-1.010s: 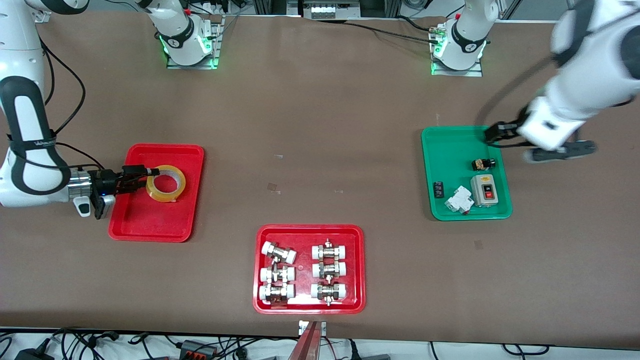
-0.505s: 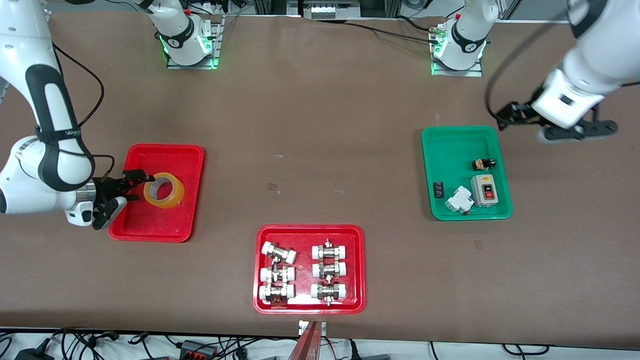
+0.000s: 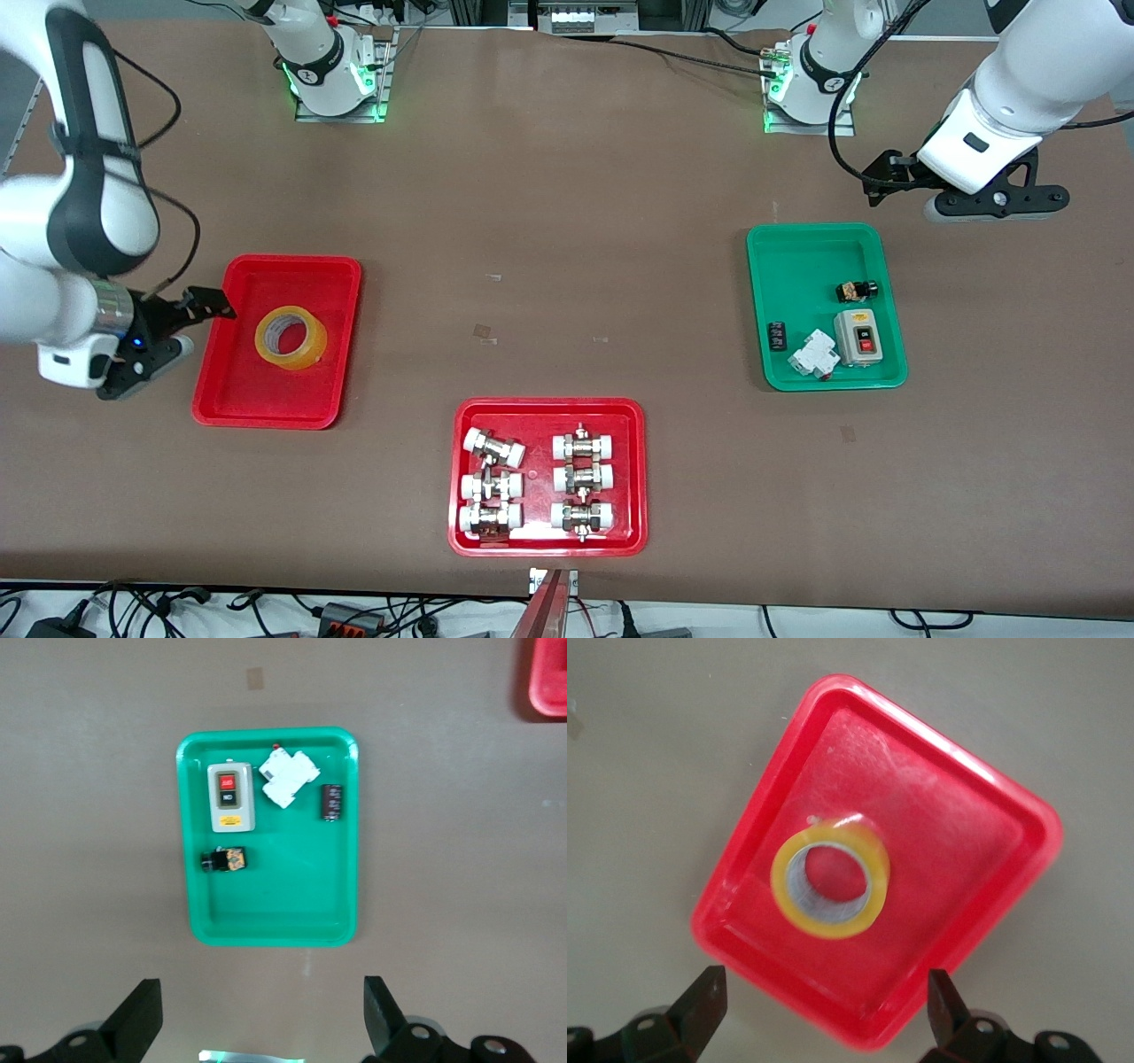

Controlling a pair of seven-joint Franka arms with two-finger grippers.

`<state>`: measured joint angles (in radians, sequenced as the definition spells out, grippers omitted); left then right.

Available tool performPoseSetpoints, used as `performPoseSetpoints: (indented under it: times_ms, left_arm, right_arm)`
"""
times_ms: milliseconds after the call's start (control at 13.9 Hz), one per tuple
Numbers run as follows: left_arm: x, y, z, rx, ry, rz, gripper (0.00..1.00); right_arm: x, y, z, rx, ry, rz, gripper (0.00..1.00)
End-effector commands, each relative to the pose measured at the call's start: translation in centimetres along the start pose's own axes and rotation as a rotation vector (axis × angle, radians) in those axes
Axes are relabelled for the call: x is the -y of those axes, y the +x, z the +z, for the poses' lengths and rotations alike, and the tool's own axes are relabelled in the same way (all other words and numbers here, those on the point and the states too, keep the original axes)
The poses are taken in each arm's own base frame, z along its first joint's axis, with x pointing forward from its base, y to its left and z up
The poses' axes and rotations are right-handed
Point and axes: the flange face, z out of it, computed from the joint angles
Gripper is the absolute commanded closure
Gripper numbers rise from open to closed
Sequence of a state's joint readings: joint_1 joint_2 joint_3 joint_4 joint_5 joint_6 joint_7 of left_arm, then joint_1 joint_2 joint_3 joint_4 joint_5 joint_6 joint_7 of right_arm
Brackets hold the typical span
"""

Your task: Left arm passes tape to right arm into tray

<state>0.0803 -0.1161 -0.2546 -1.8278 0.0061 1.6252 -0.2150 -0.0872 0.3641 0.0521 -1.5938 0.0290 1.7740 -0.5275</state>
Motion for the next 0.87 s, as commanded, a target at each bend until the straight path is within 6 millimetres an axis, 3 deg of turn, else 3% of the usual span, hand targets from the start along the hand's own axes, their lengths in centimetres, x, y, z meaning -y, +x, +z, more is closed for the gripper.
performPoseSetpoints:
  times_ms: [0,144,361,577,794]
  left_arm:
    - [0.2,0.2,-1.1,-0.039,-0.044,0.015,0.00]
    - [-0.4,1.0,-1.5,-0.045,-0.051,0.027,0.00]
    - [-0.2,1.7,-1.9,-0.060,-0.042,0.036,0.00]
    - [0.1,1.6,-2.1,-0.061,-0.016,0.034,0.00]
    - [0.4,1.4,-2.0,-0.043,-0.013,0.028,0.00]
  right_arm:
    - [3.5,-2.7,-5.3,0.017,-0.053,0.152,0.00]
    - [5.3,-4.8,-8.9,0.007,-0.062,0.239,0.00]
    - [7.9,-8.2,-12.6,-0.059,-0.085,0.410,0.00]
    - [10.0,-10.0,-15.4,-0.113,-0.090,0.534,0.00]
    - [11.9,-10.7,-16.7,-0.140,-0.095,0.590,0.00]
